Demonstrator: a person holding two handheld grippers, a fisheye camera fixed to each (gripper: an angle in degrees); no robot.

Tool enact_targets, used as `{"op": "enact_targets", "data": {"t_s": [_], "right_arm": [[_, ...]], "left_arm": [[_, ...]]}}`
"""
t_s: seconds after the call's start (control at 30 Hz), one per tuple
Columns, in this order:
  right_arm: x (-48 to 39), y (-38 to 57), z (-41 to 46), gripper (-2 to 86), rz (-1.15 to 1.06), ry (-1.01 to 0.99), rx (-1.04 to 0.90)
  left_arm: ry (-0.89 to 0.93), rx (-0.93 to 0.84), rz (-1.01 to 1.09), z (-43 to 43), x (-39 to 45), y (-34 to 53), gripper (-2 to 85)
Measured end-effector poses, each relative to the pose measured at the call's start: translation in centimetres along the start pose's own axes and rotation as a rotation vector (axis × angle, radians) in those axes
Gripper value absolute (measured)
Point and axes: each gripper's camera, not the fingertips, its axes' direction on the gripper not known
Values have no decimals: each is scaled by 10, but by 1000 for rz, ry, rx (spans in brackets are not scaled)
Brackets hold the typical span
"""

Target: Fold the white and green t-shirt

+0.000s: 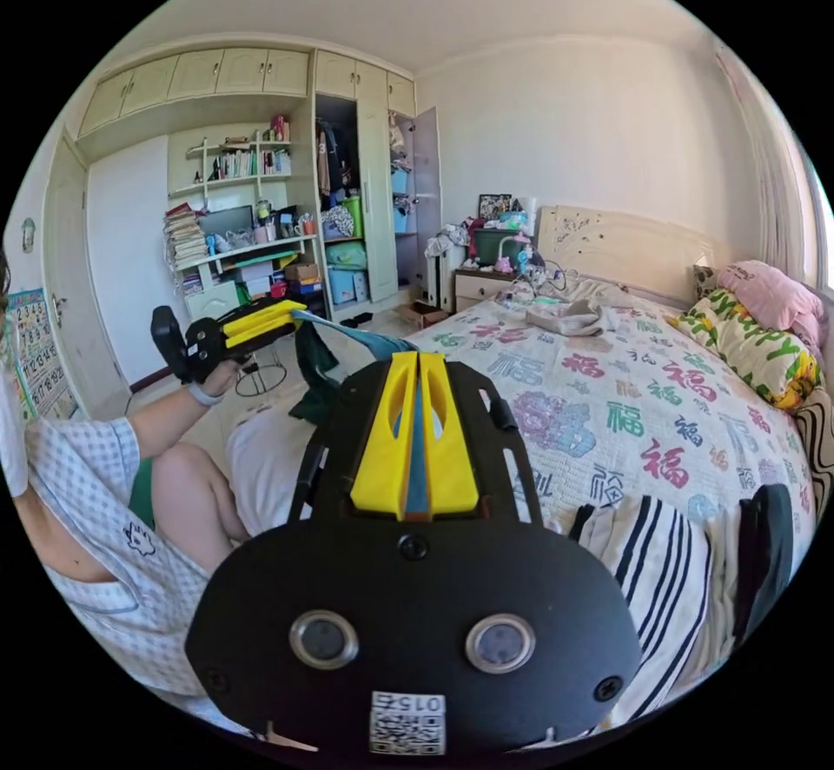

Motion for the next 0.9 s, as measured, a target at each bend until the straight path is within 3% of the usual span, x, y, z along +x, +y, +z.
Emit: {"op": "enact_targets", "data": {"t_s": [0.13,0.33,0.53,0.7,0.8,0.9], "right_arm": [[12,-77,15,-5,-34,122,49],[53,-175,100,-4,-98,349,-56],[137,-213,245,-1,-1,380,-305],[193,-181,353,34,156,234,-623],[203,-185,336,66,129,240,-611],[205,-207,280,73,114,183,-564]], "left_arm": [[-53,21,-18,27,-39,-54,12],[-44,-70,-40,138,-85,-115,14],[58,-308,-22,289,-83,-116,23],[247,-629,-24,399,-52,-59,67],[308,-701,12,411,-55,-34,96],[322,-642,-24,384,-92,-39,104]]}}
